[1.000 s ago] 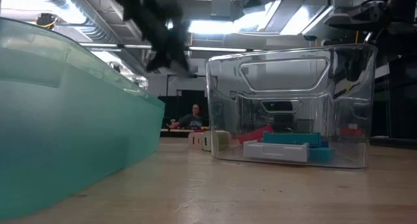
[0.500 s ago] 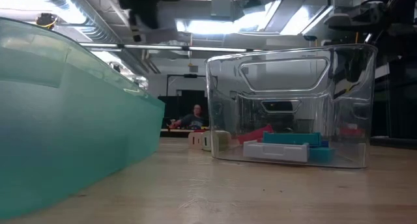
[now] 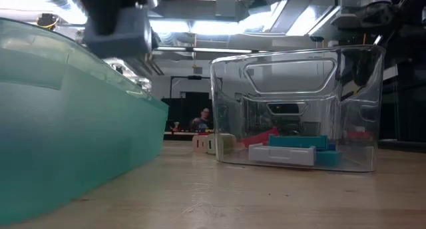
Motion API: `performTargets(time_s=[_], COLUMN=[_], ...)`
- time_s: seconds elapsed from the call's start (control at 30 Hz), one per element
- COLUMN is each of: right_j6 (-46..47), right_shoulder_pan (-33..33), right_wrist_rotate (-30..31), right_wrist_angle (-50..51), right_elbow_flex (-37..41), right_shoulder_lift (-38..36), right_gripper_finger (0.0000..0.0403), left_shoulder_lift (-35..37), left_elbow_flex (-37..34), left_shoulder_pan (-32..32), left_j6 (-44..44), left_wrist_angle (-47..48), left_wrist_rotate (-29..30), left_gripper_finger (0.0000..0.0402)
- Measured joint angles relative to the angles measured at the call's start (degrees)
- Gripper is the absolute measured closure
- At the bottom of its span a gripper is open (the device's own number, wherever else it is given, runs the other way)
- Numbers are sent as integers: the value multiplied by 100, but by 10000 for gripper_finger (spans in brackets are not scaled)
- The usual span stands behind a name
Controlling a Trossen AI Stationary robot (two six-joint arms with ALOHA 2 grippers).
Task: Pick & Place Office items
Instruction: Put the blue charger adapter into the green bin
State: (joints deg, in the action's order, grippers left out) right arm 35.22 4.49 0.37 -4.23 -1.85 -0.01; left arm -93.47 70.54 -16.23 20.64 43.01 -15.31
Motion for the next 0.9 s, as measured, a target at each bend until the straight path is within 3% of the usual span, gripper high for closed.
performTargets(time_s=[0.2,0.47,0.9], right_j6=[178,167,143], right_shoulder_pan=[0,0,0], right_wrist_rotate=[-1,3,6], right_wrist_angle=[207,217,217], right_elbow_flex=[0,0,0], right_shoulder_lift=[0,0,0], right_gripper_finger=[202,202,202], left_shoulder_lift=[-455,-470,-472], left_elbow_flex=[0,-2,-151], left_shoulder_pan=[-169,-173,-528], left_j6=[221,266,710], left_wrist_angle=[-254,-230,289], left_wrist_rotate=[-183,-81,-94], left_gripper_finger=[287,265,268])
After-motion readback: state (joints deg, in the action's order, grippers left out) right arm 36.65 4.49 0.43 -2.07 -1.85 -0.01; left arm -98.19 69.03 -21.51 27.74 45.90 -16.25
